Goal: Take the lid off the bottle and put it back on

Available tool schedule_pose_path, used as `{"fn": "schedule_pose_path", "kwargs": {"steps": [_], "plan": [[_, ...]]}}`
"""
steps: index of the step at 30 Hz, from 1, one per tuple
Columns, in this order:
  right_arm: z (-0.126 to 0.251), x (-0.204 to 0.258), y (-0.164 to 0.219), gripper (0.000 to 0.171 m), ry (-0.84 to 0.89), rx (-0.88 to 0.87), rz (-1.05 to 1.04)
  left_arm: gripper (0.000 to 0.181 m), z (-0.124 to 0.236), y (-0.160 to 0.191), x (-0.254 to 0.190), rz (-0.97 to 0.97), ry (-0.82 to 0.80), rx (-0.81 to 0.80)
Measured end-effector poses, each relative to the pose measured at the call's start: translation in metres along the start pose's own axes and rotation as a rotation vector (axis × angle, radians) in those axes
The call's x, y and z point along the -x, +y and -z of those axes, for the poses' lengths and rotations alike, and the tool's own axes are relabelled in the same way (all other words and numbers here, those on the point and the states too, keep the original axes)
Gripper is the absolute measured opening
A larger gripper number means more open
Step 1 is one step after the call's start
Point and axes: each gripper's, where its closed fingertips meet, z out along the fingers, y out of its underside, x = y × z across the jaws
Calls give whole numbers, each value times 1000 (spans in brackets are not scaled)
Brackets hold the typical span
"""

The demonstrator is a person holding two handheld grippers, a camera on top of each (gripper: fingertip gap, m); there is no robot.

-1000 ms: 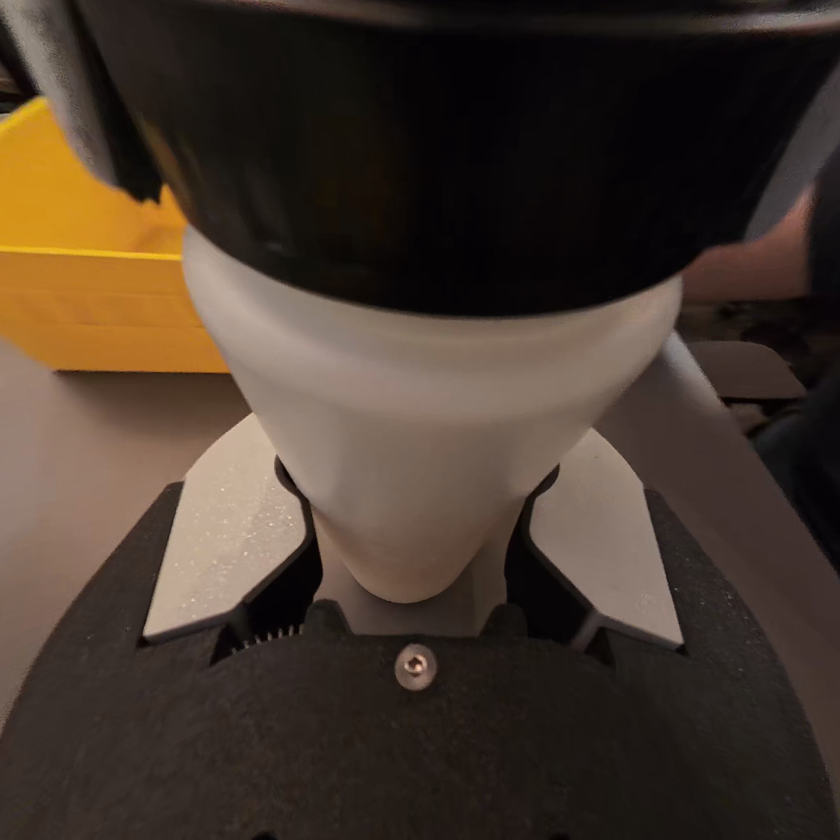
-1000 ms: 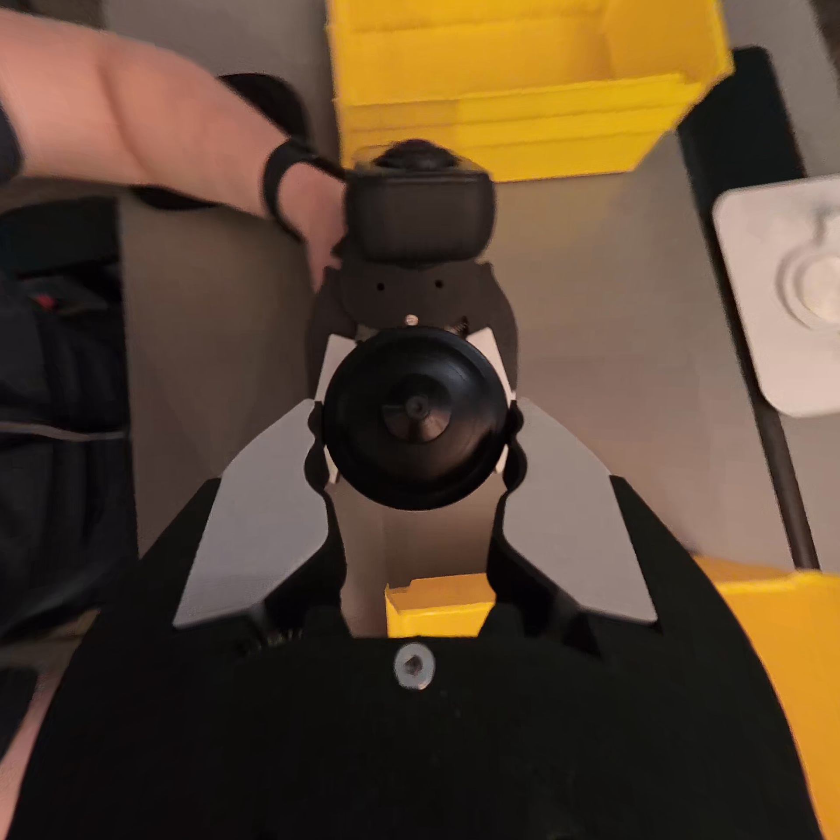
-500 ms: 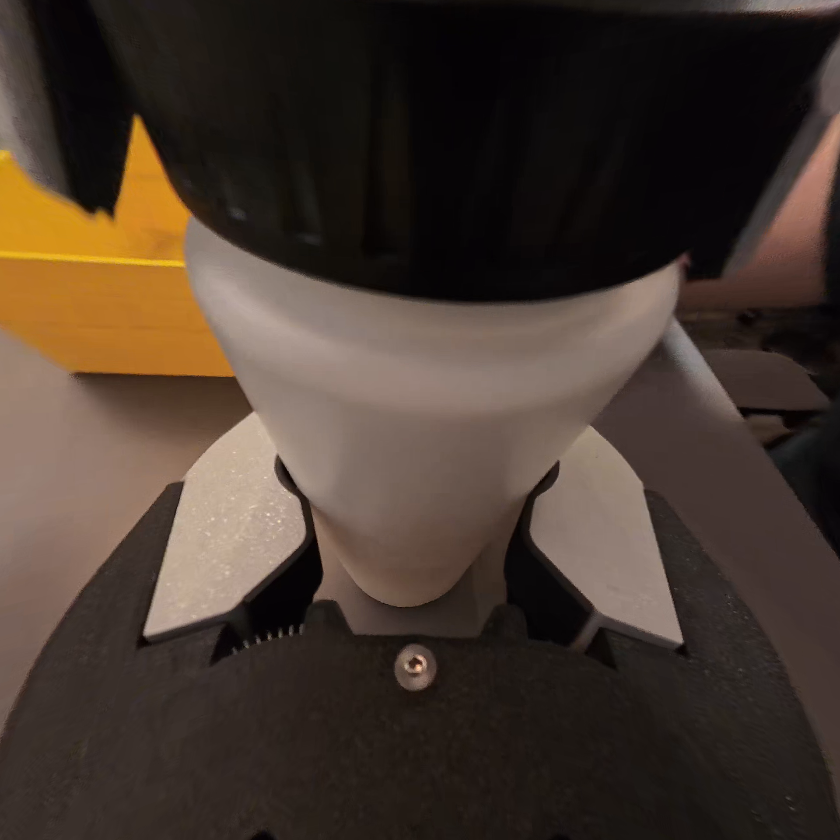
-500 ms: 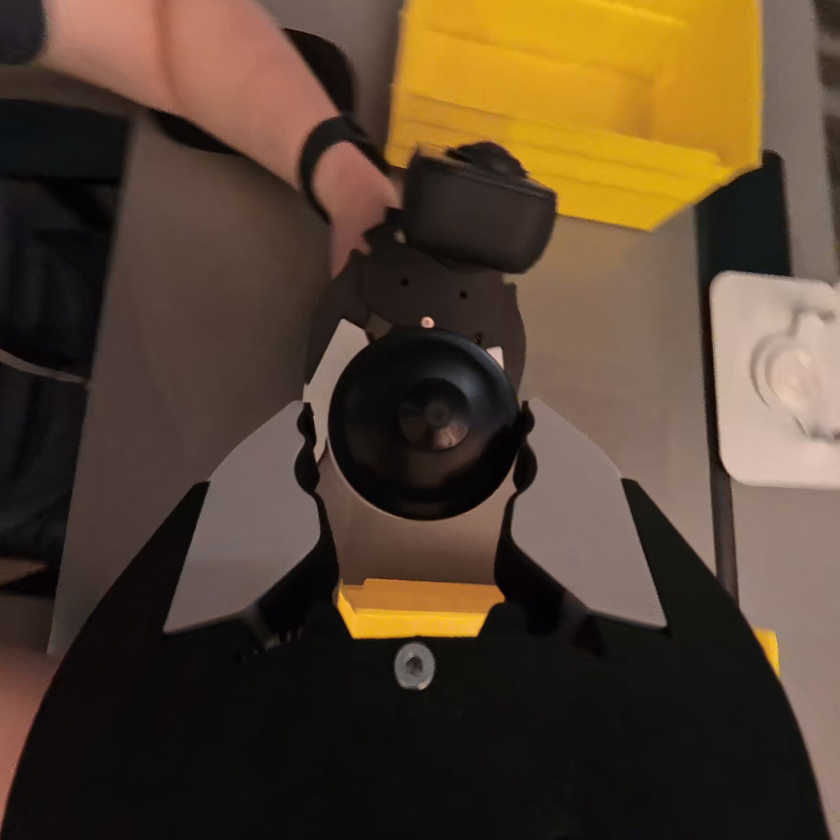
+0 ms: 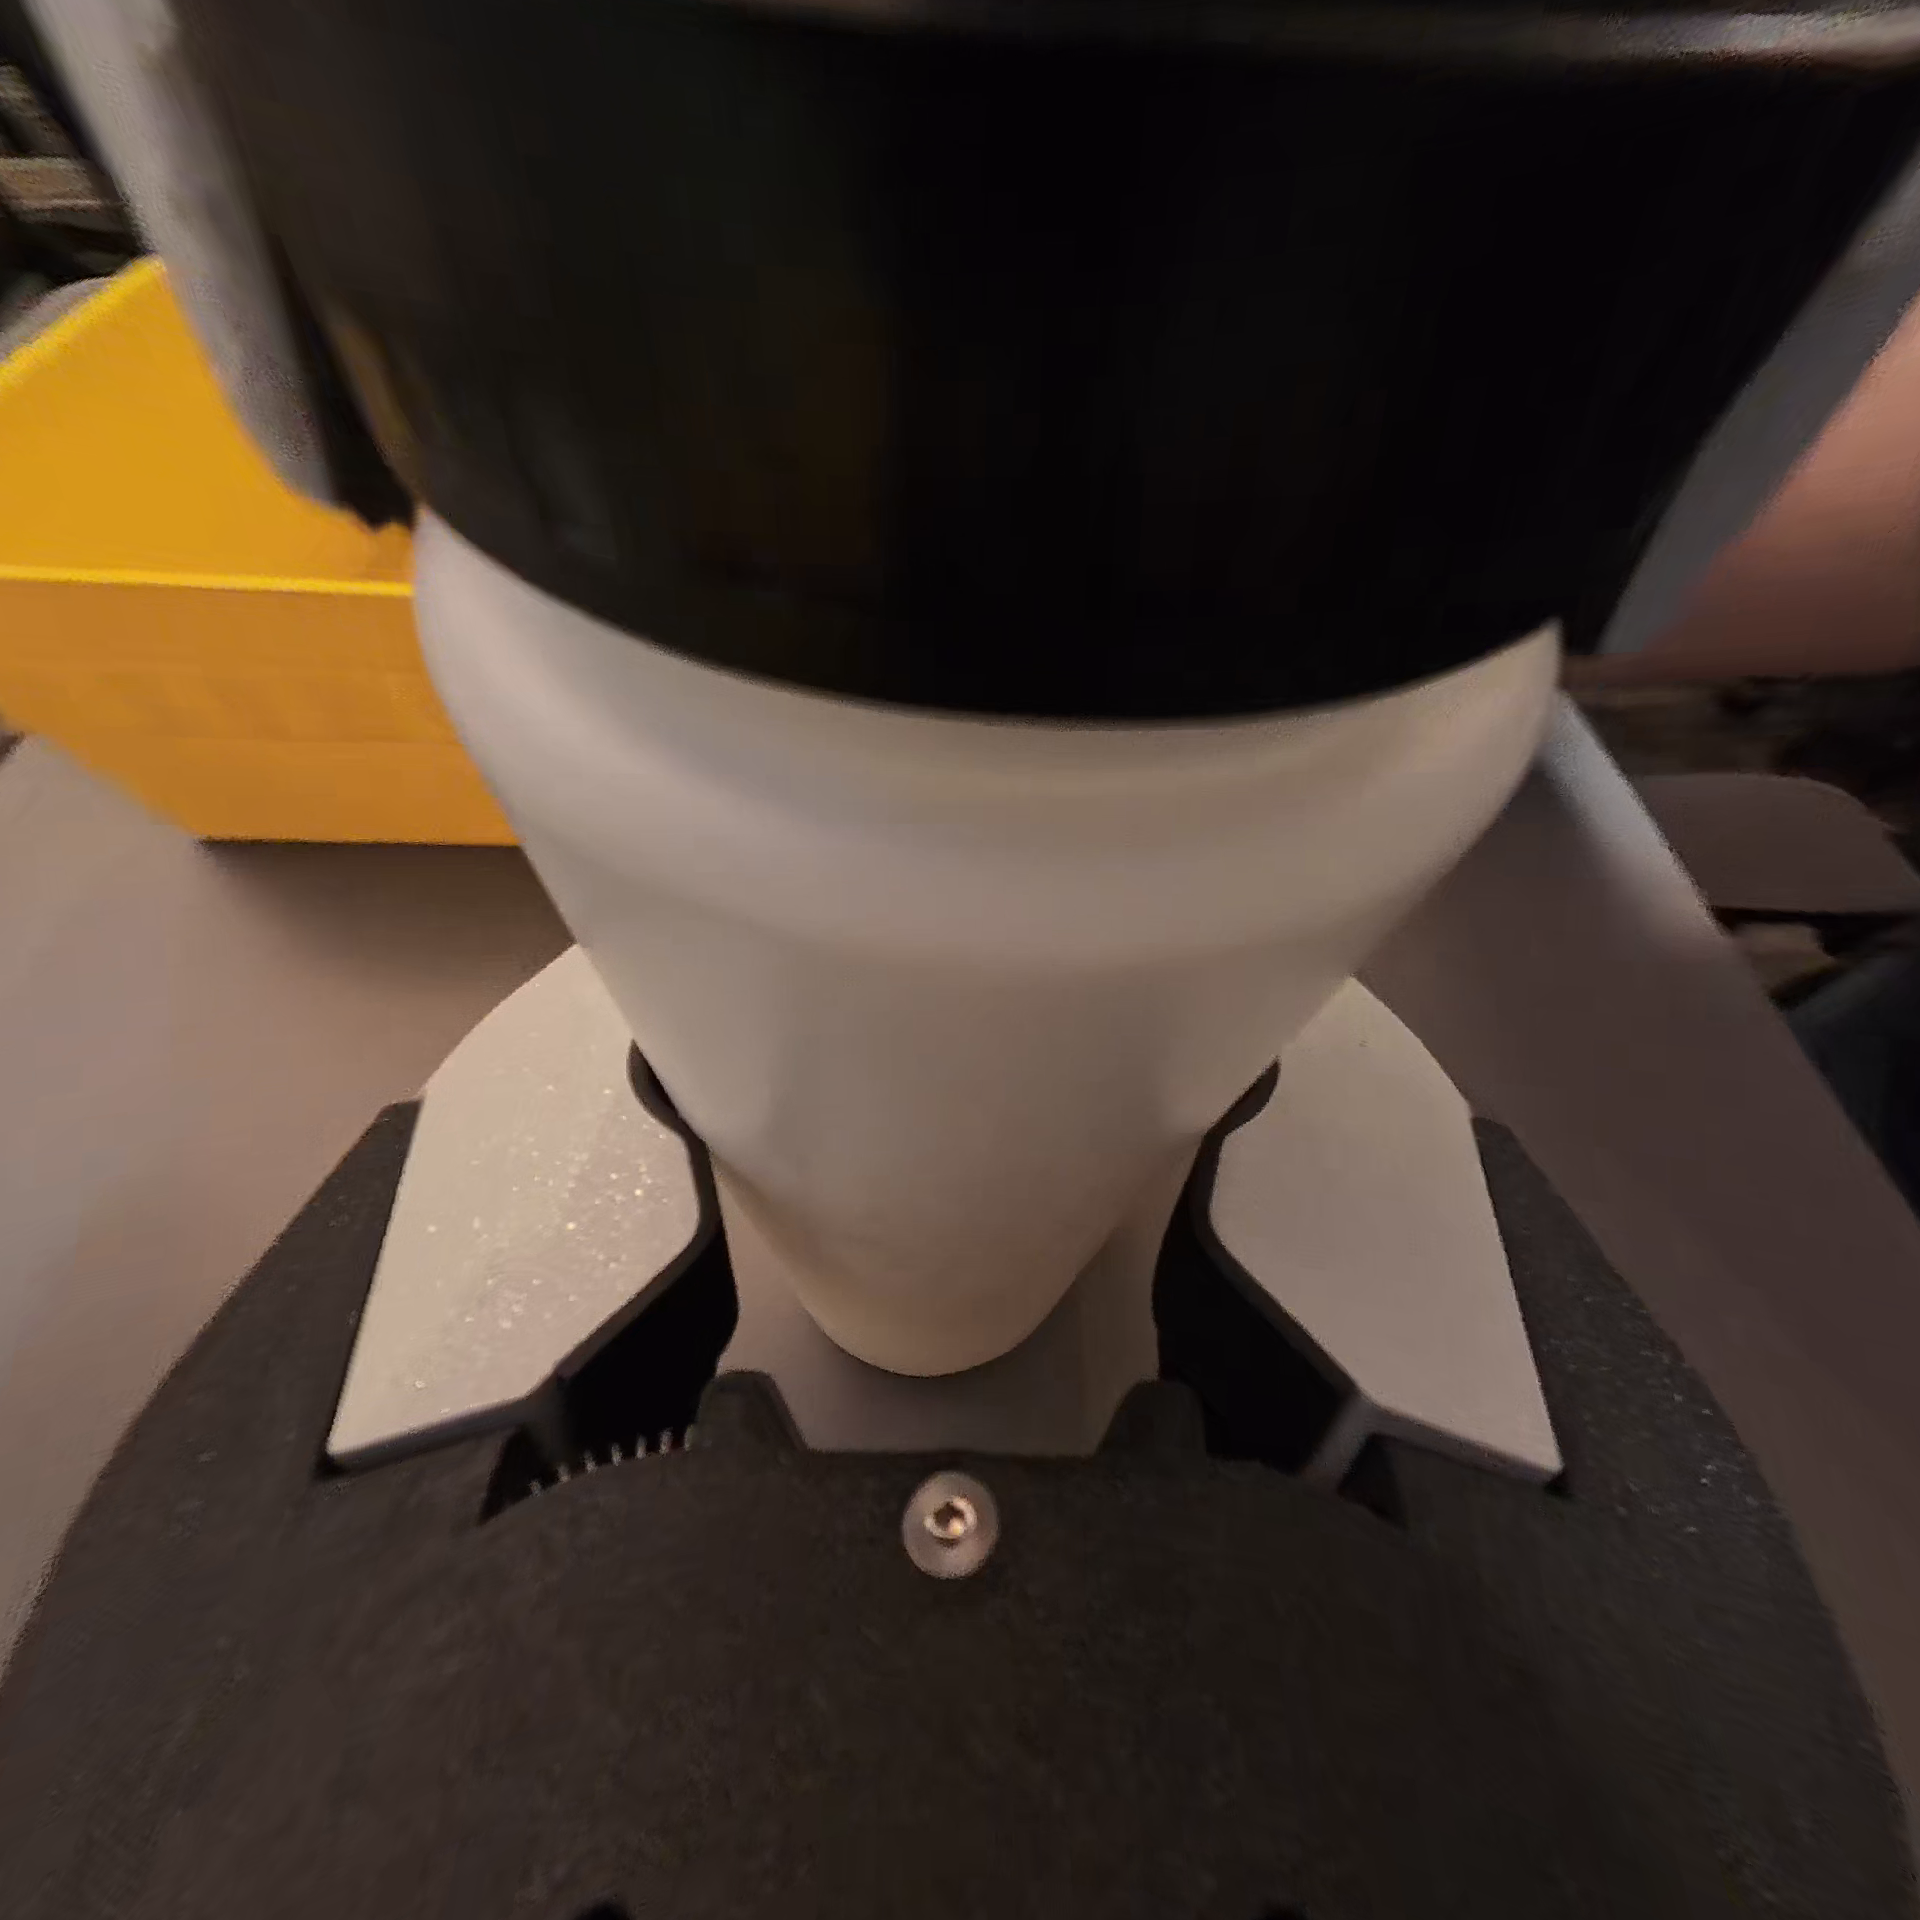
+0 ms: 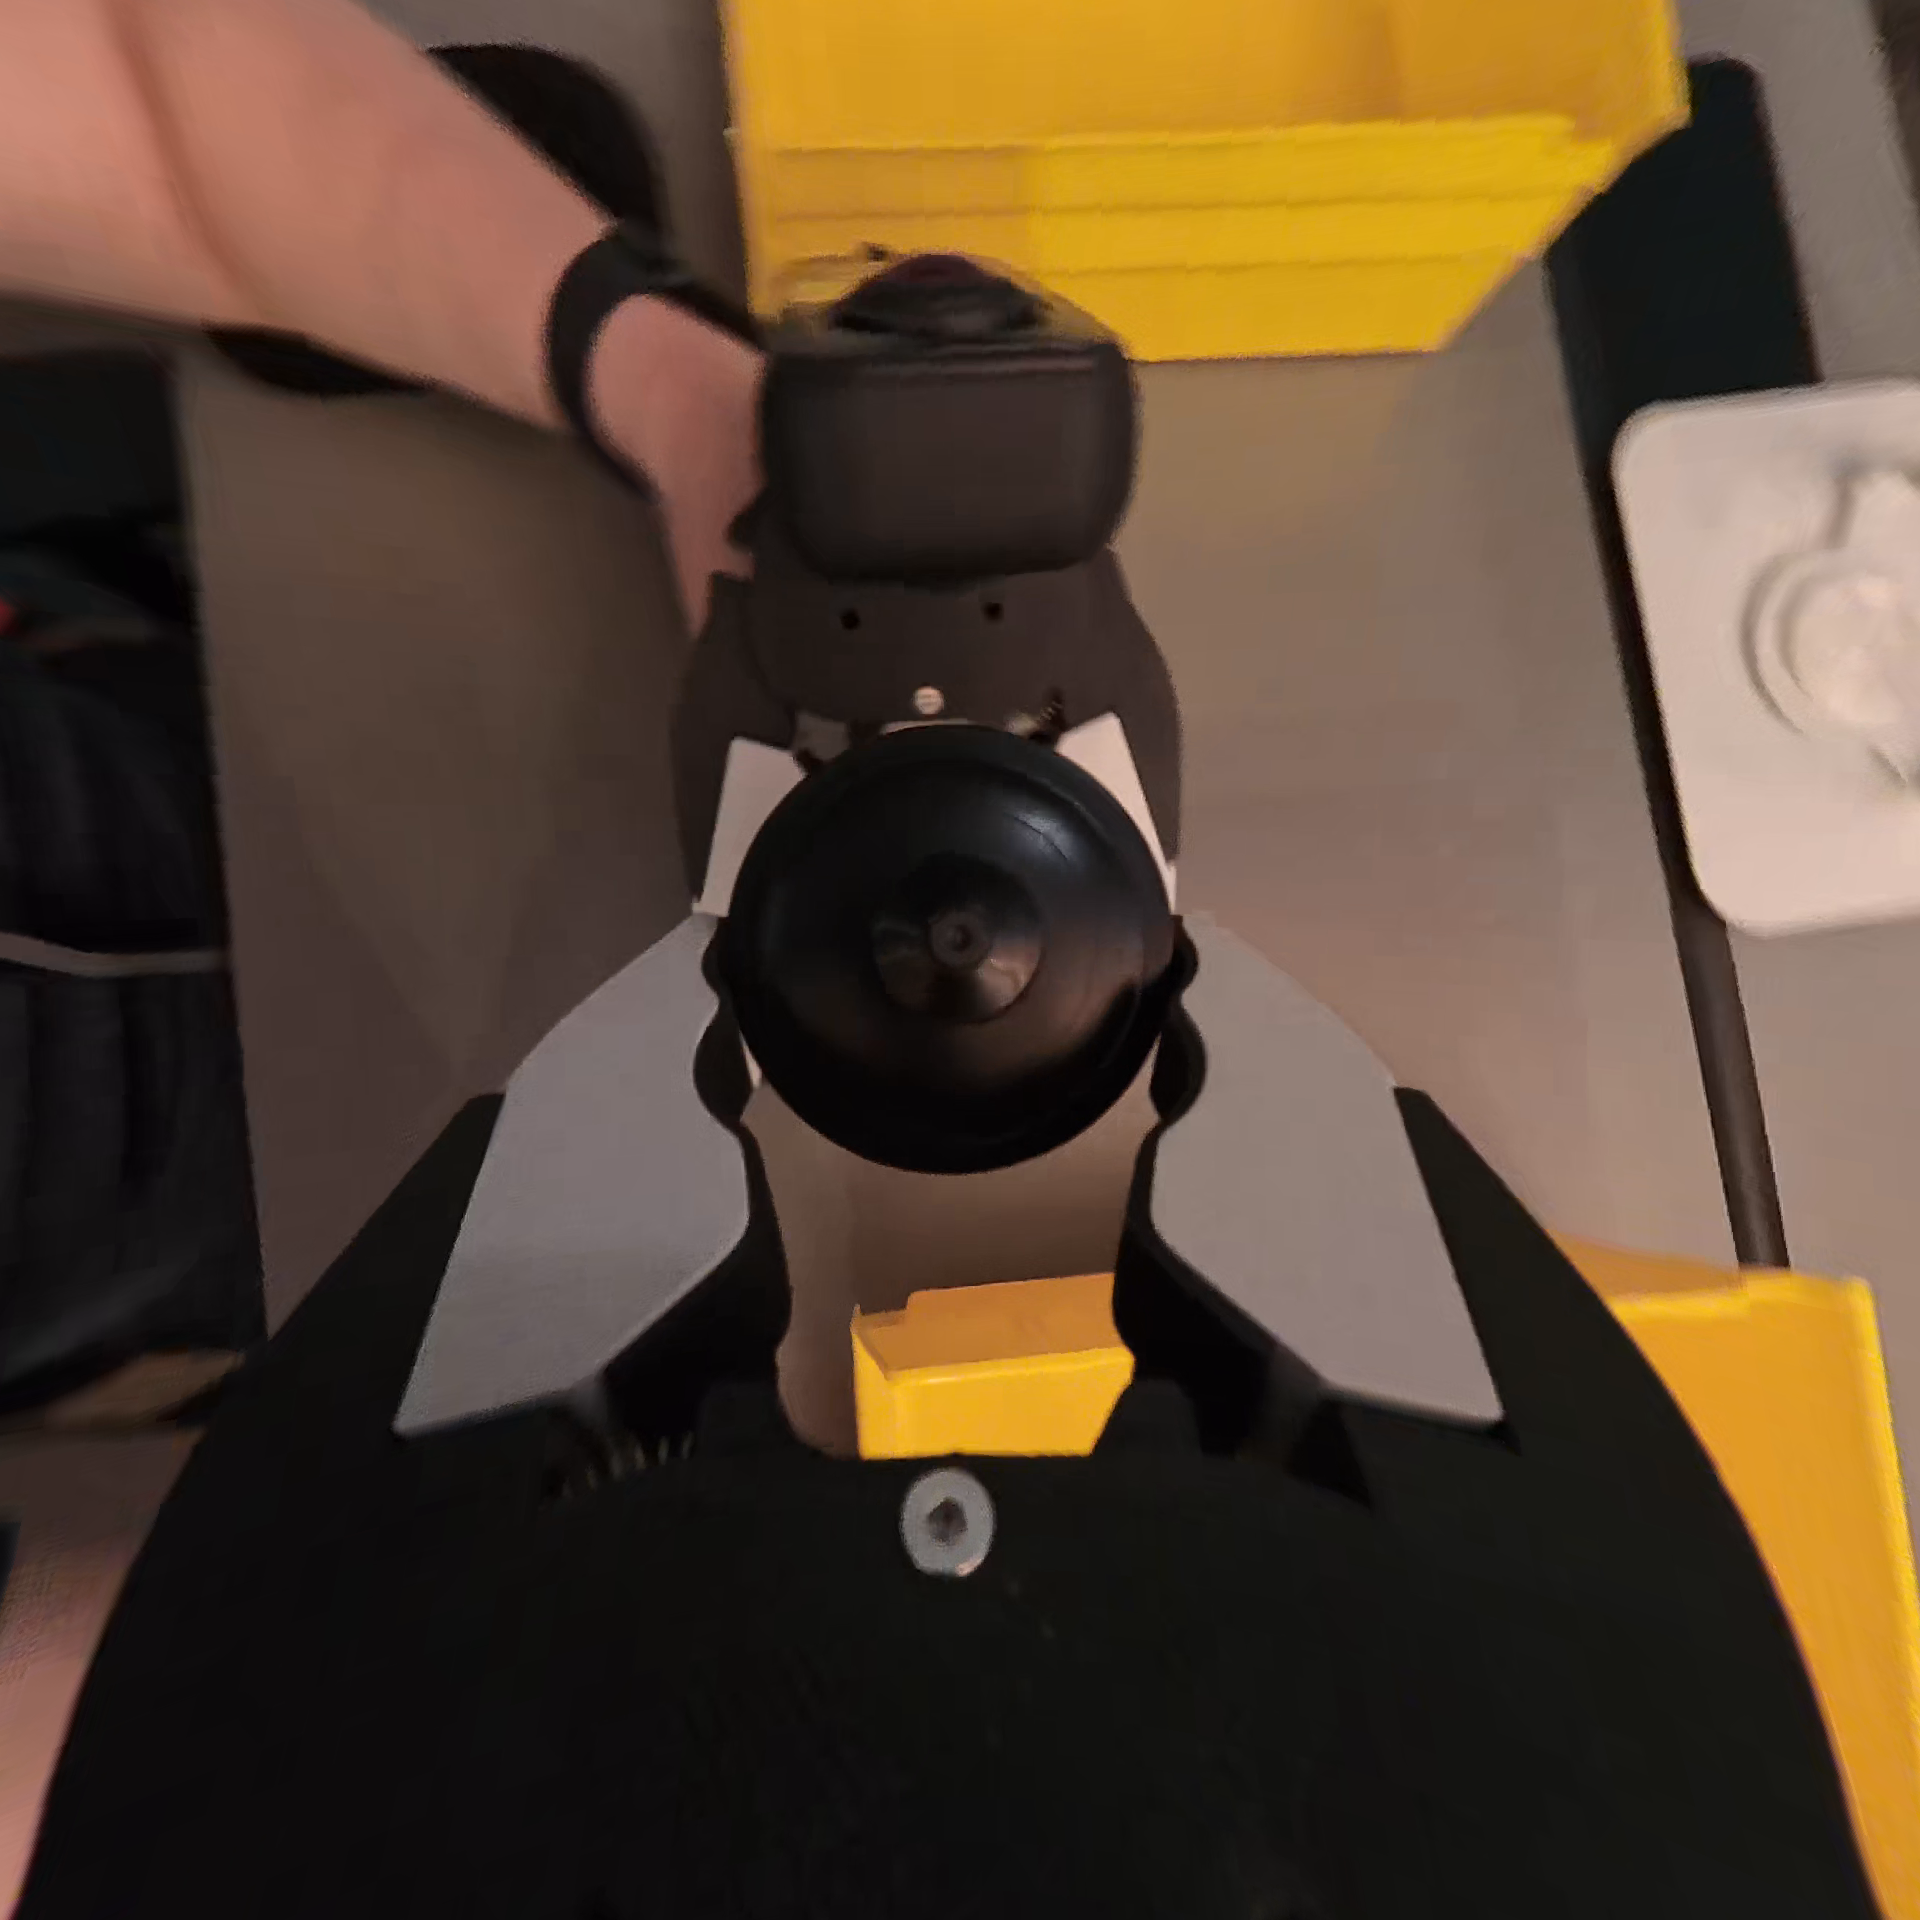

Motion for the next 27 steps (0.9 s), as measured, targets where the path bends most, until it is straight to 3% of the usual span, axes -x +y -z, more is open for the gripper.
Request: {"fn": "schedule_pose_path", "kwargs": {"steps": [3,6,15,17,19,22,27], "plan": [[5,26,2,77,-187,-70,229,102,-4,-1,-29,-59,149,-2],[7,42,2,78,-288,-132,340,102,-5,-1,-38,-88,183,8],[5,-12,-12,89,156,-43,-18,102,4,0,23,75,-118,-22],[3,-18,-13,88,199,-35,-89,102,5,1,26,87,-135,-18],[4,-25,-13,76,240,-30,-112,102,5,1,26,87,-142,-11],[6,-18,-12,76,190,-28,-67,102,3,1,17,54,-91,-5],[12,22,-7,76,-54,-80,258,102,-4,-1,-28,-50,146,-4]]}}
